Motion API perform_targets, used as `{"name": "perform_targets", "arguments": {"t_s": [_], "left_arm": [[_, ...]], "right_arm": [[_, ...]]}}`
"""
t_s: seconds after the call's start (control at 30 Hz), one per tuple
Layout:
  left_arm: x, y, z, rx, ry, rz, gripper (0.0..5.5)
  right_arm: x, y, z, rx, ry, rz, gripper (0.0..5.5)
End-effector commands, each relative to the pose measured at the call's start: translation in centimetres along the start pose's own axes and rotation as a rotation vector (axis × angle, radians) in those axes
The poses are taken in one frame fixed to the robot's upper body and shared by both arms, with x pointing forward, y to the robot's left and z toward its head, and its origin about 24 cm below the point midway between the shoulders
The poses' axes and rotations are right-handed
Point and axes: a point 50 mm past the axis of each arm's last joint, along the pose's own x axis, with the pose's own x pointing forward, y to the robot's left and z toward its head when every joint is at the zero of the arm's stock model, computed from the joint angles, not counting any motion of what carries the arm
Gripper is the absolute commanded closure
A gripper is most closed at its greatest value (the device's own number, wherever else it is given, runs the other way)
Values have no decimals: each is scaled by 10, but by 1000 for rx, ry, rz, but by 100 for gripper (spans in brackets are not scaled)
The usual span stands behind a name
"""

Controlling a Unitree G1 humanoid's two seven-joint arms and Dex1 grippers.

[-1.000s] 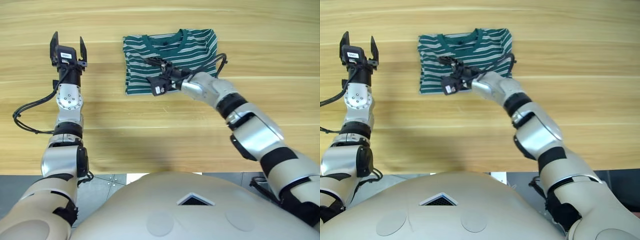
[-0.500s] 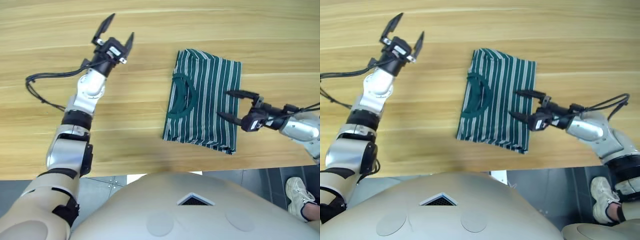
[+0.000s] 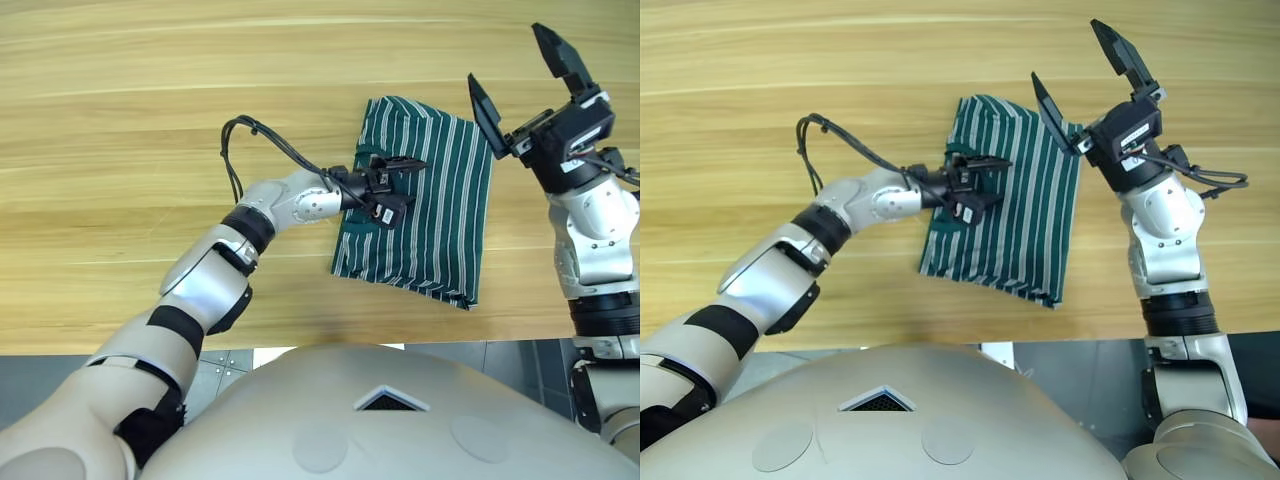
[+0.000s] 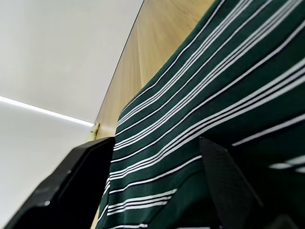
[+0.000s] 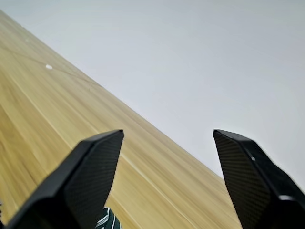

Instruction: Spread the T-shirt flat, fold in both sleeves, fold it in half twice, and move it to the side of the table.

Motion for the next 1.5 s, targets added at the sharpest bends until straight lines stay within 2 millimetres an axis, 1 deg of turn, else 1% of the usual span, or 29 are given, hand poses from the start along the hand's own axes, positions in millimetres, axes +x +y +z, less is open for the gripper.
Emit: {"name": "perform_targets", "arguments": {"t_s": [0.03,0.07,0.1,0.17,0.23,0.33,0.4,0.47,0.53,0.57,0.63,0.7,0.77,0.83,0.87,0.93,0.97,1.0,1.03,1.07,1.1,1.17,1.23,1.3,1.37,1.5], "left_arm": [[-50,-41,-37,55,221,-158,219],[-68,-47,-43,29,268,-139,219],[-81,-53,-45,3,296,-123,219],[-98,-66,-41,-54,316,-98,219],[-105,-75,-34,-81,319,-94,219],[-109,-94,-16,-136,306,-94,219],[-108,-95,-9,-149,300,-72,219],[-103,-84,-5,-143,296,4,219],[-105,-64,-11,-94,335,124,219],[-108,-53,-14,-66,356,187,219],[-117,-21,-12,1,364,378,219],[-134,12,0,104,350,555,219],[-155,34,17,190,330,659,219],[-178,45,39,218,307,691,219],[-186,44,47,208,312,664,219],[-211,24,53,156,409,467,219],[-225,15,54,139,477,373,219],[-243,0,54,90,566,249,219],[-260,-21,56,1,644,103,219],[-271,-44,63,-94,658,-64,219],[-275,-59,72,-177,647,-176,219],[-270,-76,84,-272,563,-322,219],[-264,-81,86,-312,519,-370,219],[-256,-85,81,-330,483,-377,219],[-243,-88,73,-349,437,-343,219],[-226,-87,61,-341,386,-287,219]], "right_arm": [[1,7,-3,-36,21,57,202],[-1,10,-5,-43,32,76,202],[-3,12,-8,-50,46,87,202],[-7,15,-13,-66,79,108,202],[-13,17,-17,-81,105,119,202],[-14,22,-24,-95,133,151,202],[-13,24,-27,-100,141,162,202],[-12,24,-27,-101,141,165,202],[-12,24,-25,-97,133,162,202],[-13,23,-24,-96,130,160,202],[-18,20,-22,-103,126,154,202],[-28,15,-15,-159,123,187,202],[-41,13,-10,-232,154,243,202],[-62,14,-12,-365,245,364,202],[-73,15,-14,-418,288,424,202],[-99,21,-20,-545,406,578,202],[-109,26,-22,-582,442,645,202],[-119,34,-23,-596,467,712,202],[-126,45,-23,-591,476,774,202],[-131,56,-21,-573,480,829,202],[-135,64,-20,-564,483,885,202],[-138,74,-15,-558,472,967,202],[-140,75,-12,-563,470,1006,202],[-140,77,-8,-549,459,1032,202],[-139,82,-4,-525,435,1044,202],[-138,85,-3,-515,425,1053,202]]}}
